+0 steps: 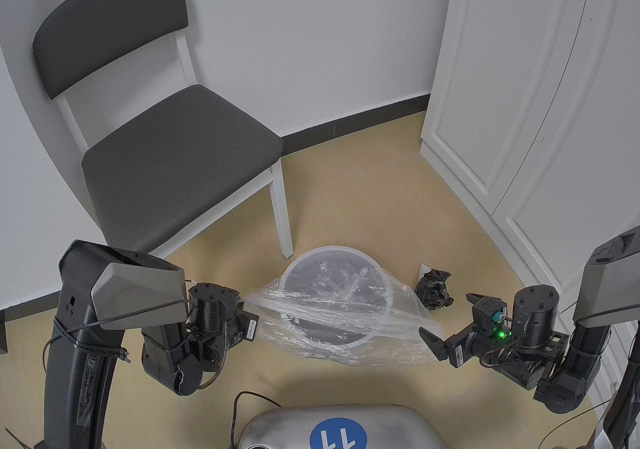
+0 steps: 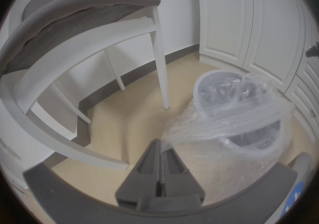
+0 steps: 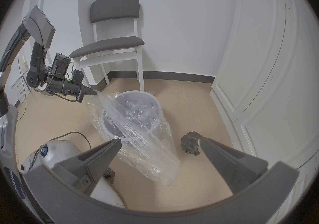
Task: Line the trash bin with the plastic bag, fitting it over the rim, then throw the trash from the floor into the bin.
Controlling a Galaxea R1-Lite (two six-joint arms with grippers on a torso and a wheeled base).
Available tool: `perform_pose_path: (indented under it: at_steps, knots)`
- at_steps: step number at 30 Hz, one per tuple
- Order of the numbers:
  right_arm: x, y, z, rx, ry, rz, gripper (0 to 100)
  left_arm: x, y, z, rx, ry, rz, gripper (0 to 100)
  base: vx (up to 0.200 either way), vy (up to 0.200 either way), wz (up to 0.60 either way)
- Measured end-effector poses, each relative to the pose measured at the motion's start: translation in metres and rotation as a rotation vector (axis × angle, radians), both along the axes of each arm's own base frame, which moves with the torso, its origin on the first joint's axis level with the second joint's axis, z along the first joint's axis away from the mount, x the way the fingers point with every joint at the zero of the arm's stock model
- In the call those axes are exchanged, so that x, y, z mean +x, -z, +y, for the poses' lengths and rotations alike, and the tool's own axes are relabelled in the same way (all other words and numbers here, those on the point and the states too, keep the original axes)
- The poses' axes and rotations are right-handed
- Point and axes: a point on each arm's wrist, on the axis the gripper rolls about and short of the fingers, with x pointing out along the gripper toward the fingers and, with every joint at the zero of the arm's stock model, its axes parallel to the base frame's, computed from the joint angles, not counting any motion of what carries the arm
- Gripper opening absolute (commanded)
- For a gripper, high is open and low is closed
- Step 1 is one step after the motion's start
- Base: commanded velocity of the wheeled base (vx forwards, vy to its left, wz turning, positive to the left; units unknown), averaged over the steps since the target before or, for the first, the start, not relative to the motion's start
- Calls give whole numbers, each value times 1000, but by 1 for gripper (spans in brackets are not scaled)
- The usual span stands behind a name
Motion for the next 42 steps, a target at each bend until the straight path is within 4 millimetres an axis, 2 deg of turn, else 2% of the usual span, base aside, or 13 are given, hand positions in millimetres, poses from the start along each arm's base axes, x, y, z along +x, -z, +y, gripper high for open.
perform_pose_path:
  at_steps: [2, 3, 13, 20, 32, 42]
  knots:
    - [0, 0, 1, 0, -2, 0, 100, -1, 0, 0, 2, 0, 2, 0, 0, 0, 0]
    - [-1, 0, 1, 0, -3, 0, 100, -1, 1, 1, 3, -1, 6, 100, 0, 0, 0]
    - [-1, 3, 3, -8, -7, 8, 100, -4, -5, 2, 9, 9, -40, 100, 0, 0, 0]
    - [-2, 4, 4, -11, -11, 14, 100, -15, -19, 21, 104, 19, -34, 100, 0, 0, 0]
    - [-5, 7, 8, -31, 9, 13, 100, -59, -74, 36, 34, 208, -56, 100, 0, 0, 0]
    - [-9, 12, 16, -48, -7, 27, 100, -89, -139, 31, -30, 261, -261, 100, 0, 0, 0]
